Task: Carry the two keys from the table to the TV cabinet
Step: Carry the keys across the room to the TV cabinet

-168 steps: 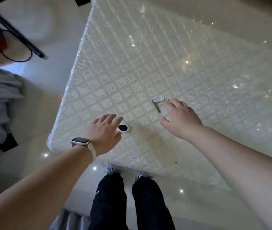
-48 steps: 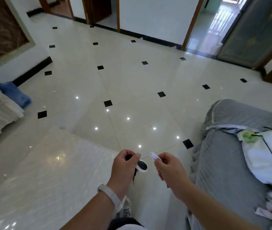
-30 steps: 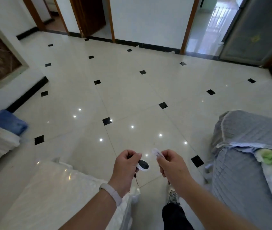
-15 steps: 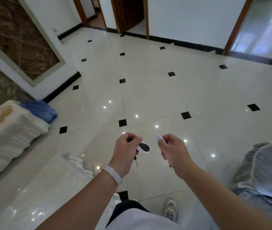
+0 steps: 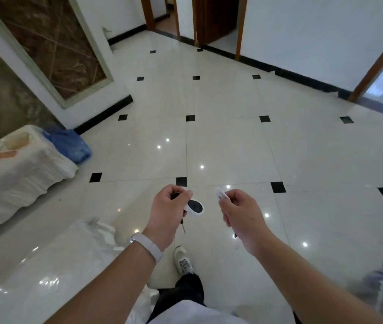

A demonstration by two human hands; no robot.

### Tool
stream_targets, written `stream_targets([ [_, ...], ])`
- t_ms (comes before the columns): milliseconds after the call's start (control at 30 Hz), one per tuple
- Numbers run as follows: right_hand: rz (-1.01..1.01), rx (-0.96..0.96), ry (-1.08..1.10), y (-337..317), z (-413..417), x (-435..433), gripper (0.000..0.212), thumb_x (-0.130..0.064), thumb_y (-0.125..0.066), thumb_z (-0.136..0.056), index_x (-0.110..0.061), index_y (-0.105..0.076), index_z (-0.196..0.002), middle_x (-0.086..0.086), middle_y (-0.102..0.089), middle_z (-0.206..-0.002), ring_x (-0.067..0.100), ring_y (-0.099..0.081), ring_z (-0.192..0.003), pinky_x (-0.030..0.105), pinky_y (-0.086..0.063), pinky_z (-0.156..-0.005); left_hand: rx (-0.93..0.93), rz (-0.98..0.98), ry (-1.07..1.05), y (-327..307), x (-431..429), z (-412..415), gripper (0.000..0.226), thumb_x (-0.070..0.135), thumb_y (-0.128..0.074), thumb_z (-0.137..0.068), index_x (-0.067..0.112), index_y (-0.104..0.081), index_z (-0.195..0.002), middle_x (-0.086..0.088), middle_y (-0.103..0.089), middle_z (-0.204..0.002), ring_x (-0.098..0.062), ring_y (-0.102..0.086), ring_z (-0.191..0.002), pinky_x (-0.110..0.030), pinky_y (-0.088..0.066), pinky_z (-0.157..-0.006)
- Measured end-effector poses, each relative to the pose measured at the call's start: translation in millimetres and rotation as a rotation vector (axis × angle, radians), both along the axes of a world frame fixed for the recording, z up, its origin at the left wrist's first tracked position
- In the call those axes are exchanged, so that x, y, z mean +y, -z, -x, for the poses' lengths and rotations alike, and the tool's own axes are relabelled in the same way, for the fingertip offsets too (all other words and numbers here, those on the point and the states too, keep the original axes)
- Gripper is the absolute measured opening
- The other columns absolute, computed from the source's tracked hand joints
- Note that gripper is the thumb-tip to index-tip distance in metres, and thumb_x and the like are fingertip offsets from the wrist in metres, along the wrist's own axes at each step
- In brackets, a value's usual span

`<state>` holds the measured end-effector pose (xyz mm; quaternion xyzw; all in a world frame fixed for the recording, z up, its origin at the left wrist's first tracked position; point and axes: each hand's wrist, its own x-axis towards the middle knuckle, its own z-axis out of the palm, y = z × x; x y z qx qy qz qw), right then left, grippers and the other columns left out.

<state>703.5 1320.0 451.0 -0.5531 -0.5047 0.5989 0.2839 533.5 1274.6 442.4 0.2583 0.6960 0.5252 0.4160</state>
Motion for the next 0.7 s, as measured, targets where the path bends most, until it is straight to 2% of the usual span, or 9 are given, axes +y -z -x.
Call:
stream_targets([
  [167, -0.036, -0.066, -0.064, -6, 73, 63, 0.016, -0.023, -0.06, -0.088, -0.013, -0.059, -0.076, 0.001, -0.053, -0.053, 0.01, -0.045, -0.042, 0.017, -0.032, -0.034, -0.034, -0.018, -0.057, 1, 53, 65, 0.014, 0.037, -0.072, -0.064, 0.031, -0.061, -0.057, 0.009, -0.054, -0.05, -0.011, -0.047, -0.041, -0.022, -0.037, -0.037],
  [333, -0.056, -0.12, -0.165, -13, 167, 125, 0.016, -0.022, -0.058, -0.088, -0.014, -0.059, -0.075, -0.003, -0.055, -0.052, 0.009, -0.046, -0.041, 0.017, -0.032, -0.034, -0.052, -0.049, -0.145, -3, 100, 155, 0.014, 0.034, -0.071, -0.065, 0.029, -0.061, -0.057, 0.009, -0.053, -0.047, -0.011, -0.044, -0.039, -0.022, -0.034, -0.036],
  [433, -0.061, -0.09, -0.198, -20, 226, 156, 0.015, -0.022, -0.059, -0.085, -0.012, -0.06, -0.074, -0.005, -0.055, -0.05, 0.009, -0.046, -0.041, 0.014, -0.033, -0.034, -0.057, -0.049, -0.19, -2, 121, 213, 0.015, 0.035, -0.072, -0.065, 0.029, -0.06, -0.057, 0.008, -0.053, -0.048, -0.012, -0.045, -0.041, -0.024, -0.034, -0.037],
  [700, -0.081, -0.077, -0.354, -26, 336, 216, 0.011, -0.018, -0.057, -0.081, -0.012, -0.058, -0.071, 0.0, -0.052, -0.052, 0.014, -0.045, -0.044, 0.018, -0.035, -0.038, -0.09, -0.048, -0.361, -2, 156, 320, 0.016, 0.037, -0.073, -0.065, 0.03, -0.06, -0.058, 0.006, -0.057, -0.051, -0.013, -0.047, -0.043, -0.025, -0.036, -0.038],
])
